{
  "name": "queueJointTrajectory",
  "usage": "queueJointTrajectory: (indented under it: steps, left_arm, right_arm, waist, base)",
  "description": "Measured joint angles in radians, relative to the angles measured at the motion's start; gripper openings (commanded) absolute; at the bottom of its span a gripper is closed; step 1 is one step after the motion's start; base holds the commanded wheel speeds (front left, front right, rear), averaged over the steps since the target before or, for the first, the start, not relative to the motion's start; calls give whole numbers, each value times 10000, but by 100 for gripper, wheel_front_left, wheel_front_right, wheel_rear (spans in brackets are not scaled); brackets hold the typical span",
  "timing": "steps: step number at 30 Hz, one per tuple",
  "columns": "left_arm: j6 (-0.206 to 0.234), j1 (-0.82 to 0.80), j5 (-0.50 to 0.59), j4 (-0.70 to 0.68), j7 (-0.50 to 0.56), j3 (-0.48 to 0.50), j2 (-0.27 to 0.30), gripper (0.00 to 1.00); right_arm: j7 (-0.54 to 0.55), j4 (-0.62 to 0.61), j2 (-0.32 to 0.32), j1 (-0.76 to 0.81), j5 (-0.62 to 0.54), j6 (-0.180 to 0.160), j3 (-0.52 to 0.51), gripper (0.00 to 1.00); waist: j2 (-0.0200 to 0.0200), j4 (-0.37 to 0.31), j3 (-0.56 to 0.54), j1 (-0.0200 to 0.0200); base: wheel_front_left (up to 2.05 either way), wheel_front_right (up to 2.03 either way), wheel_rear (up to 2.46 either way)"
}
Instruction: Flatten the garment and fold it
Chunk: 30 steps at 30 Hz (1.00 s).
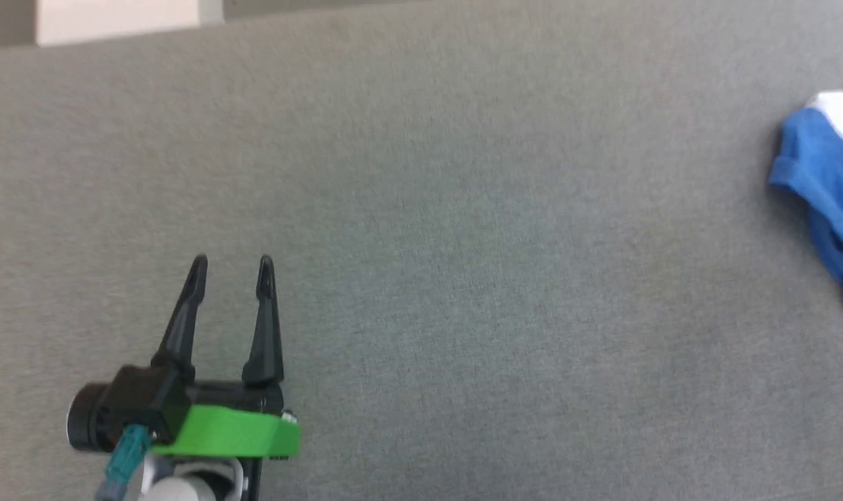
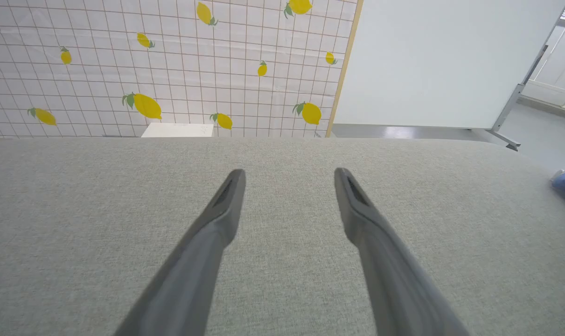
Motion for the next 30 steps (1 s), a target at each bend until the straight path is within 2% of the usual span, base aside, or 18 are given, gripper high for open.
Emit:
queueJointTrajectory:
  steps: [8,21,27,30]
  left_arm:
    - [186,905,-173,171,-161,59,-65,100]
    - [29,1693,-558,679,-407,23,-278,100]
    - [-186,1810,-447,1212,-485,-36,-280,100]
    - [-305,1805,-259,1409,-497,-27,-359,100]
  right_arm:
    - [-1459,-1336,1398,1711,257,0,119,100]
    - [-3501,-3241,3126,4163,-351,0,788,100]
    - [-4516,-3231,3427,5039,-681,0,786,100]
    - [-4849,-2907,3429,5255,-443,0,742,100]
  waist:
    - [0,324,-1476,0]
    - [0,821,-2963,-1]
    - [0,1105,-3038,-1]
    - [0,1199,-2988,-1]
  base:
    - [0,0,0]
    - [0,0,0]
    - [0,0,0]
    - [0,0,0]
